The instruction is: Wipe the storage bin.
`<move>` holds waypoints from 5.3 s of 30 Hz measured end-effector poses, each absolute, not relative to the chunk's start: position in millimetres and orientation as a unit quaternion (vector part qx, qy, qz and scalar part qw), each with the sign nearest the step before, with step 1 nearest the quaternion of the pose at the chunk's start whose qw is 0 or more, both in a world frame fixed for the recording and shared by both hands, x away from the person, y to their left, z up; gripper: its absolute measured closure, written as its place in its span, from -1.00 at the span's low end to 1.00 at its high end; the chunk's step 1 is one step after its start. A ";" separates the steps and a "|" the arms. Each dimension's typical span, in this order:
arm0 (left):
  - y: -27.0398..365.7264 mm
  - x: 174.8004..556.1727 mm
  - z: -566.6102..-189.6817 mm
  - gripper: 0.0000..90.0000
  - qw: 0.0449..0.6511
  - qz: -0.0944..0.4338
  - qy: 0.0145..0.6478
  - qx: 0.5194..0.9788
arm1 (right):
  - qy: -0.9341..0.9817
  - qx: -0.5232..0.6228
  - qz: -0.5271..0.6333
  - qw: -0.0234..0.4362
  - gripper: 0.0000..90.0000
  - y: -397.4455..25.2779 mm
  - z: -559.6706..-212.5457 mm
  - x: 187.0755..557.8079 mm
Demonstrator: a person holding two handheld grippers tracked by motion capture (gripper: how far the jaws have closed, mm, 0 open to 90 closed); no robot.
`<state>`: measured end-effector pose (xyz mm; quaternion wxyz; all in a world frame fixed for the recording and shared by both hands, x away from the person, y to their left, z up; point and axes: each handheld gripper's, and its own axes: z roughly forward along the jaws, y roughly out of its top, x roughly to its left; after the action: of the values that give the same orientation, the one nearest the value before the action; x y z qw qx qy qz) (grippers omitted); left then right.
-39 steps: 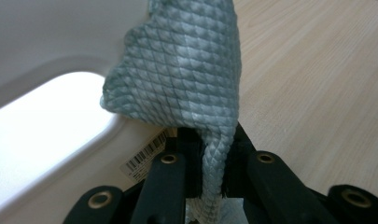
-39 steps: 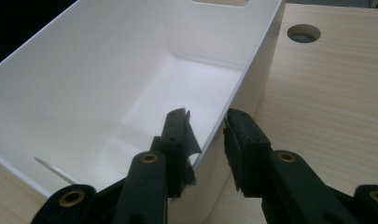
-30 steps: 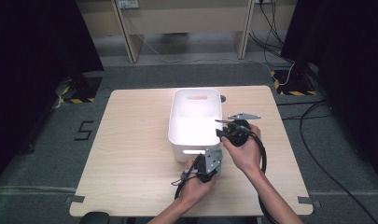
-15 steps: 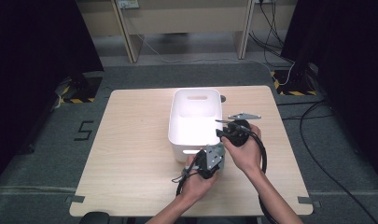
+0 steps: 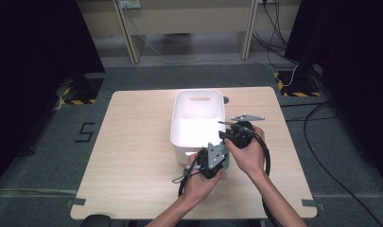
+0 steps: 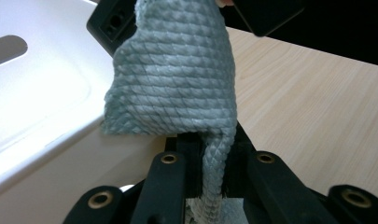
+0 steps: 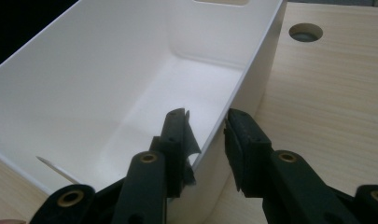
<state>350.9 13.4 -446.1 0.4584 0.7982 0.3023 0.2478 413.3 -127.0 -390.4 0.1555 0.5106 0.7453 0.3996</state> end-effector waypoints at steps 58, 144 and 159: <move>230.3 352.5 -417.7 0.79 0.417 0.334 0.420 0.734 | 0.779 0.494 0.347 0.171 0.95 -123.9 -381.6 434.7; 218.1 371.6 -418.6 0.79 0.391 0.321 0.345 0.790 | 0.681 0.577 0.416 0.176 0.49 -167.3 -363.1 409.6; 209.7 346.7 -423.3 0.79 0.382 0.309 0.336 0.804 | 0.721 0.566 0.359 0.176 0.62 -146.7 -379.9 412.6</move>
<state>346.7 209.7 -423.3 0.3817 0.8036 0.3359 0.3093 412.6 -146.7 -379.9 0.1760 0.5660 0.7208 0.3593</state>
